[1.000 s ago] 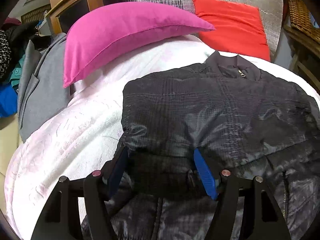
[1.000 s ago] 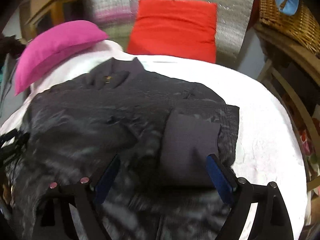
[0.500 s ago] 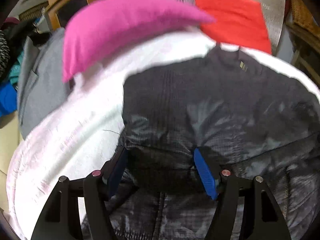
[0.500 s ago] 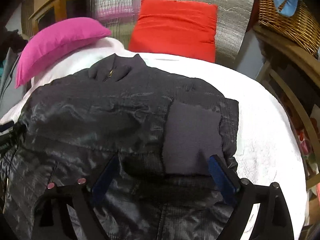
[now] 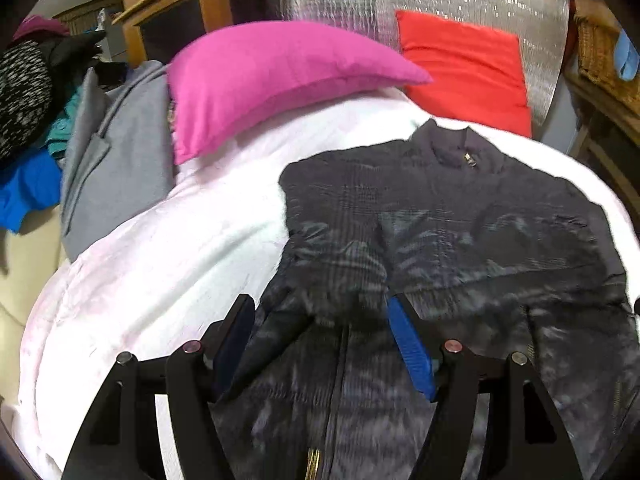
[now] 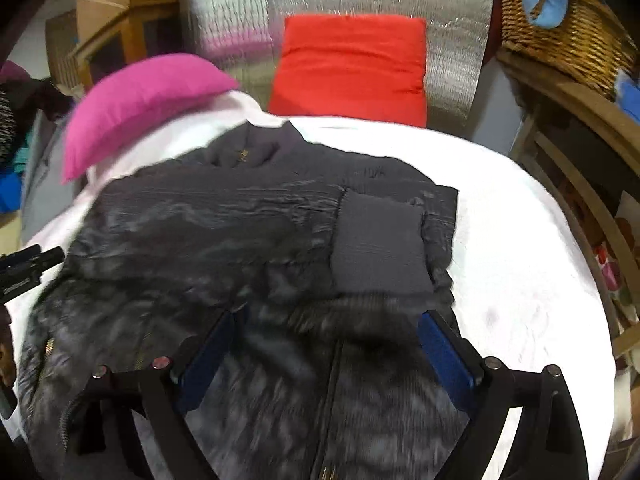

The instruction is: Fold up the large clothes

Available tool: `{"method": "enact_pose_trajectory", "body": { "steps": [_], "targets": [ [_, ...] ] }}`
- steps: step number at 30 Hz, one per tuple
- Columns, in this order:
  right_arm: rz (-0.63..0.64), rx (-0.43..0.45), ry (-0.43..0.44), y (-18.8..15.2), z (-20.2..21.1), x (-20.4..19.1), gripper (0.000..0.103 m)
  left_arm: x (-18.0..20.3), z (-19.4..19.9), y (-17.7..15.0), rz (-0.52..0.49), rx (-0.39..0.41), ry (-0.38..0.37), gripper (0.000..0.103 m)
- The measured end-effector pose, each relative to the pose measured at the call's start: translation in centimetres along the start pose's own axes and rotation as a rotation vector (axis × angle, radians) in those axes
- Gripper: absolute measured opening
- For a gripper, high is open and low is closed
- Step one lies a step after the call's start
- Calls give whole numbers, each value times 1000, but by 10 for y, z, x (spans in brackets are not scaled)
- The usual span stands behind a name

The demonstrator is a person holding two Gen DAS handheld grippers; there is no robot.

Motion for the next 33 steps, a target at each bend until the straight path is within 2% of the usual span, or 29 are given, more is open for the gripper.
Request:
{"method": "enact_pose_trajectory", "body": {
  "steps": [7, 13, 23, 33],
  "targets": [
    [-67, 39, 81, -52, 67, -5, 95, -15, 69, -28, 51, 62, -43, 70],
    [-133, 31, 121, -94, 96, -9, 95, -19, 107, -53, 50, 93, -62, 70],
    [-238, 36, 151, -140, 119, -4, 95, -30, 140, -74, 59, 113, -57, 70],
    [-245, 63, 141, -152, 136, -4, 95, -28, 147, -84, 65, 113, -63, 70]
  ]
}}
Point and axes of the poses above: each gripper's, at about its wrist camera, not at the fingertips, and z roughly against the way its jaws point, x to its right, y to its top, the point moved 3 cm from there along -z, roughly the way its jaws point, and after that the axes turned 2 degrees about y, right-handed, at the moved point
